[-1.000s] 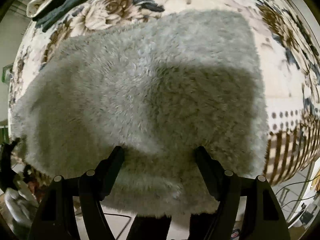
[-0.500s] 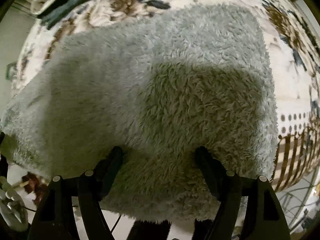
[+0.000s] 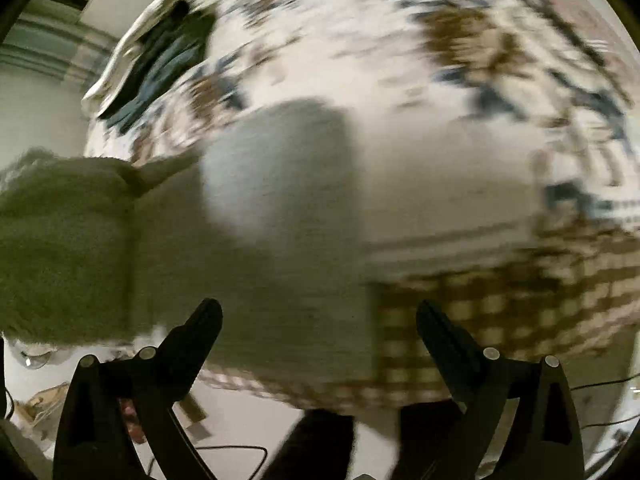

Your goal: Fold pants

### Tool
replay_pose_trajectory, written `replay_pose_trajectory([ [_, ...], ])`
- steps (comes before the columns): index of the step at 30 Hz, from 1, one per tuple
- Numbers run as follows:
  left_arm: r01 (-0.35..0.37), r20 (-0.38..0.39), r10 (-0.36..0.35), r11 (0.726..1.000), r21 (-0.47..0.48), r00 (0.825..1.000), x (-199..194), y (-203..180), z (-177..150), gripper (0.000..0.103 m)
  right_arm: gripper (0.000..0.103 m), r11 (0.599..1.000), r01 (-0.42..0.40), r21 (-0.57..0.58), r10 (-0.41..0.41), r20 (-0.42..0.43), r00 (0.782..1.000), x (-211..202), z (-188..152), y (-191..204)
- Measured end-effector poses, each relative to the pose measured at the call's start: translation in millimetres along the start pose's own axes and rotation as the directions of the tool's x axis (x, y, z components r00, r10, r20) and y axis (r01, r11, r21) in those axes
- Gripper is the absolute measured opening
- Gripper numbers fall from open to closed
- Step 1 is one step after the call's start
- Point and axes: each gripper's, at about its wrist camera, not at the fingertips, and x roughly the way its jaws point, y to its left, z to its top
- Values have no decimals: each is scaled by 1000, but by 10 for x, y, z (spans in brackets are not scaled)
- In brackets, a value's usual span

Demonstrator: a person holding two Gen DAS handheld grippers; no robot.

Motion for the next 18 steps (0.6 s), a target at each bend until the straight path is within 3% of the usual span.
replay_pose_trajectory([
  [4,16,-153,-8,998,53,988,703,-574,-568,24,99,995,94,25,-94,2,996,-271,23,-747],
  [7,39,-293,-11,995,89,956,1111,-826,-866,32,99,988,141,57,-141,-1,990,-361,66,-1181],
  [8,67,-338,-30,993,98,941,1200,-900,-953,41,99,987,143,69,-144,1,990,-394,69,-1286],
  [11,114,-395,-54,985,128,917,1124,-1124,-1042,96,99,986,120,113,-123,18,992,-493,133,-1512],
  [14,135,-381,-82,985,112,921,846,-1069,-855,97,99,986,13,167,-20,43,999,-510,253,-1581],
  [16,93,-345,-47,989,117,937,655,-917,-686,97,99,975,-110,193,102,49,994,-376,403,-1450],
  [18,3,-288,27,995,102,957,478,-536,-401,97,99,956,-208,208,202,49,978,-198,554,-1270],
])
